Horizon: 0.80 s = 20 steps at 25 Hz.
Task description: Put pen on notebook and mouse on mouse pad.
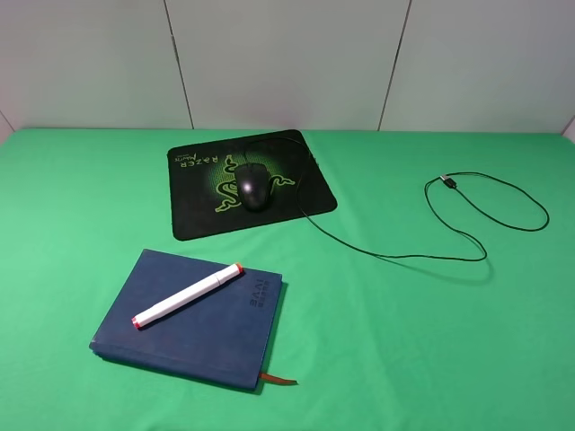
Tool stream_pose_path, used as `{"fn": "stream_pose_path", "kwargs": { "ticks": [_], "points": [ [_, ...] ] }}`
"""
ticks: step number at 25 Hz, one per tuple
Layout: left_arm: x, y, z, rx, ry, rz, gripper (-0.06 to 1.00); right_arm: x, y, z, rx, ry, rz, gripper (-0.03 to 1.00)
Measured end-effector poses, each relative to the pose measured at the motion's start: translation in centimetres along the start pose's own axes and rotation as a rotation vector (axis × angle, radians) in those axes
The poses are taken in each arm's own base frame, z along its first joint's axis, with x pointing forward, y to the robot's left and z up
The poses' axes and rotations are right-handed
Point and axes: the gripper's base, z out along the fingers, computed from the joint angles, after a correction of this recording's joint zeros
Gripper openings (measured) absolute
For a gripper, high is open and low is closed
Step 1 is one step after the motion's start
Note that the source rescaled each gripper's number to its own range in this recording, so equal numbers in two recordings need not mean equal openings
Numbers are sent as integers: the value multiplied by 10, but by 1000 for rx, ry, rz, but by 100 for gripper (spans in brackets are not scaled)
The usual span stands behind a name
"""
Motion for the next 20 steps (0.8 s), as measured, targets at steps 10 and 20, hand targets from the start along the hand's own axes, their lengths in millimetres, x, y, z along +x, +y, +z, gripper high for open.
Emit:
{"fn": "stream_pose_path", "kwargs": {
  "ticks": [10, 20],
  "points": [
    [0, 0, 0, 0, 0, 0, 100, 0, 0, 0, 0, 0, 29, 100],
    [0, 0, 0, 0, 0, 0, 100, 0, 0, 0, -1, 0, 30, 100]
  ]
}}
